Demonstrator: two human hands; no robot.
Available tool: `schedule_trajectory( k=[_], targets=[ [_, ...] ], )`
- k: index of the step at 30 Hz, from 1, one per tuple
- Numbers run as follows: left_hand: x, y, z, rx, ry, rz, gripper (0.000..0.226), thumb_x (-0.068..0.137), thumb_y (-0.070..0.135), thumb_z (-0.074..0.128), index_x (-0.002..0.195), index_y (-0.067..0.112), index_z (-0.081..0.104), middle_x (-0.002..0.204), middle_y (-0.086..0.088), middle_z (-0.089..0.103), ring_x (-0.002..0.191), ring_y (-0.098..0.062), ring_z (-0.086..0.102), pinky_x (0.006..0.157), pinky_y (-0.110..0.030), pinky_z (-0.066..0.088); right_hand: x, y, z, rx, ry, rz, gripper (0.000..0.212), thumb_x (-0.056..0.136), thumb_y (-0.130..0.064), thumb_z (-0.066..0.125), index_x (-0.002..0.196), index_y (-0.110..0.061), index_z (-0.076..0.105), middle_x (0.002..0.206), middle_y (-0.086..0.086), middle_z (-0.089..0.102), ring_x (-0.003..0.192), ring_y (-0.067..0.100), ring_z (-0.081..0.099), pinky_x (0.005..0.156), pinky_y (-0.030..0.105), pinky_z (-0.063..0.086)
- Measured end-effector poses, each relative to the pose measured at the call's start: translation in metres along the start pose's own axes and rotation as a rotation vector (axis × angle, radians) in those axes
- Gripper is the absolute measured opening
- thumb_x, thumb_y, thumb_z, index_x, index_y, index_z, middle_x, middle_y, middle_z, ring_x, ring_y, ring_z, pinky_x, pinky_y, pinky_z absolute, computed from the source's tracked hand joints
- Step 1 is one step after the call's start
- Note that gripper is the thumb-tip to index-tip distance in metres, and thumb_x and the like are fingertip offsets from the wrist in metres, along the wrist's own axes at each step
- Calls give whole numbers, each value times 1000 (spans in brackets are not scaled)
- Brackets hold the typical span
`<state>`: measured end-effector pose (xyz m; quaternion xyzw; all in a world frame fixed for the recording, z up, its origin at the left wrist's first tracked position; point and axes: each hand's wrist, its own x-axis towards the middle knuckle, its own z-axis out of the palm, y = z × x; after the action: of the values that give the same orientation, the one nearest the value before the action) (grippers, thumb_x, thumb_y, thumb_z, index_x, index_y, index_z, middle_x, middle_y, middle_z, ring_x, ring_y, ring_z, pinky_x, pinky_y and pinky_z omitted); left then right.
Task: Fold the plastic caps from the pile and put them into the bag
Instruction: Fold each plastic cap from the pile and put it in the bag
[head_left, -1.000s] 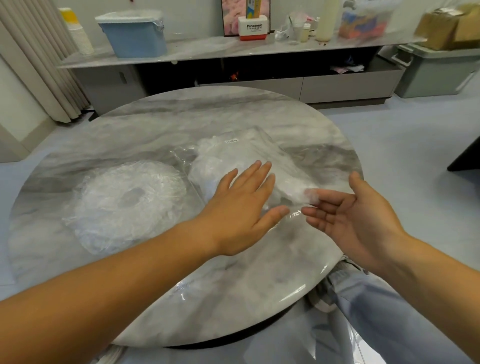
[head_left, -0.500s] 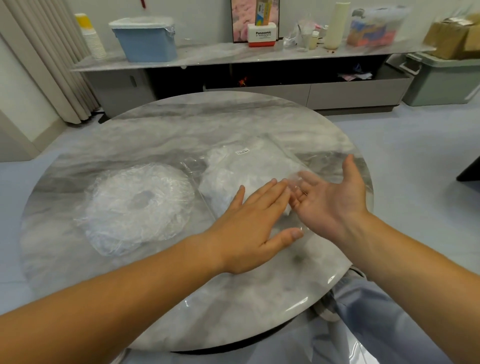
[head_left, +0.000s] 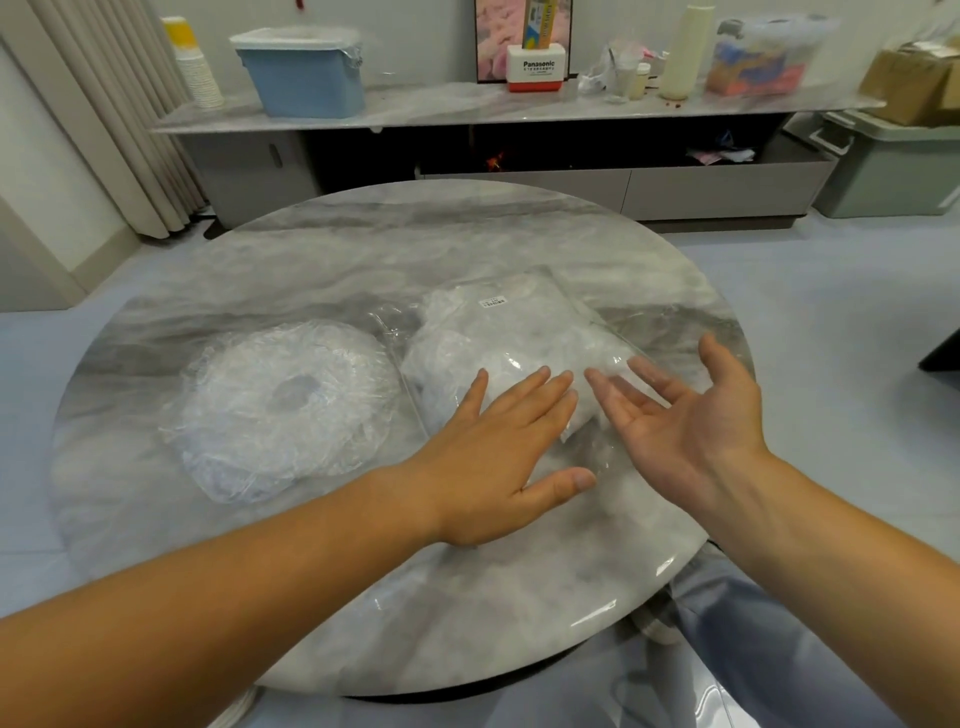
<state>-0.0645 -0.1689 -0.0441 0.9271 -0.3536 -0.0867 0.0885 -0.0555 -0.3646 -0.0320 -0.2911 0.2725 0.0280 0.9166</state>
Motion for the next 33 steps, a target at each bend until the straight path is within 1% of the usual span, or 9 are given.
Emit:
schedule_trajectory(
  k=[7, 12, 16, 20, 22, 25, 28, 31, 33],
  targets=[
    [-4, -2, -2, -32, -6, 29, 82, 95, 70, 15, 161, 24, -1, 167, 11, -15, 149, 0, -24, 124, -45, -11, 11, 2, 9, -29, -108, 44, 81, 99, -66, 38, 132, 7, 52, 140, 27, 54, 128, 40, 56, 110, 47, 44],
    [-4, -11, 2, 36, -13, 20, 82, 93, 73, 10, 161, 28, 1, 167, 10, -17, 149, -4, -26, 123, -51, -10, 5, -1, -2, -65, -123, 47, 79, 99, -64, 40, 139, 3, 49, 137, 27, 57, 130, 41, 54, 110, 48, 44],
    [-5, -14, 4, 85, -25, 21, 78, 94, 73, 11, 161, 32, 3, 166, 8, -21, 147, -7, -32, 121, -53, -13, -14, -6, -17, -163, -82, -4, 65, 101, -54, 47, 128, 5, 56, 123, 28, 67, 117, 43, 64, 103, 49, 51],
    [-14, -16, -2, 27, 46, 99, 68, 96, 71, 19, 155, 40, 30, 167, 7, -19, 147, -7, -32, 121, -54, -13, -28, -4, -14, -368, -23, -126, 47, 105, -44, 44, 106, -1, 62, 100, 18, 74, 99, 34, 73, 85, 44, 58],
    [-23, -18, -7, -21, 102, 116, 65, 97, 69, 21, 154, 39, 35, 167, 8, -17, 148, -6, -29, 123, -52, -12, -33, 0, -5, -459, -38, -182, 43, 106, -42, 43, 97, -5, 63, 85, 14, 72, 89, 31, 72, 79, 42, 58],
    [-44, -29, -12, -69, 159, 27, 70, 97, 68, 16, 159, 36, 21, 167, 10, -14, 149, -2, -24, 124, -45, -12, -39, 10, 17, -633, -138, -291, 41, 106, -36, 42, 91, -5, 64, 78, 11, 71, 80, 27, 70, 74, 40, 58],
    [-70, -51, -11, -55, 166, -171, 76, 95, 69, 9, 160, 32, 12, 168, 9, -8, 151, -1, -19, 124, -38, -12, -45, 26, 40, -901, -324, -509, 33, 102, -29, 49, 89, -6, 68, 82, 8, 74, 82, 23, 71, 77, 41, 58],
    [-103, -82, -5, 7, 107, -400, 80, 91, 69, 5, 160, 30, 15, 169, 2, -1, 154, -10, -10, 125, -39, -11, -53, 57, 58, -1336, -574, -705, 33, 95, -41, 48, 94, -19, 72, 94, -7, 73, 93, 8, 67, 83, 26, 54],
    [-121, -99, 1, 54, 44, -491, 84, 89, 72, 0, 158, 31, 22, 169, -2, 0, 155, -16, -8, 125, -42, -11, -57, 78, 61, -1688, -776, -804, 41, 97, -54, 42, 105, -27, 71, 107, -16, 69, 106, 2, 60, 91, 21, 48]
  ],
)
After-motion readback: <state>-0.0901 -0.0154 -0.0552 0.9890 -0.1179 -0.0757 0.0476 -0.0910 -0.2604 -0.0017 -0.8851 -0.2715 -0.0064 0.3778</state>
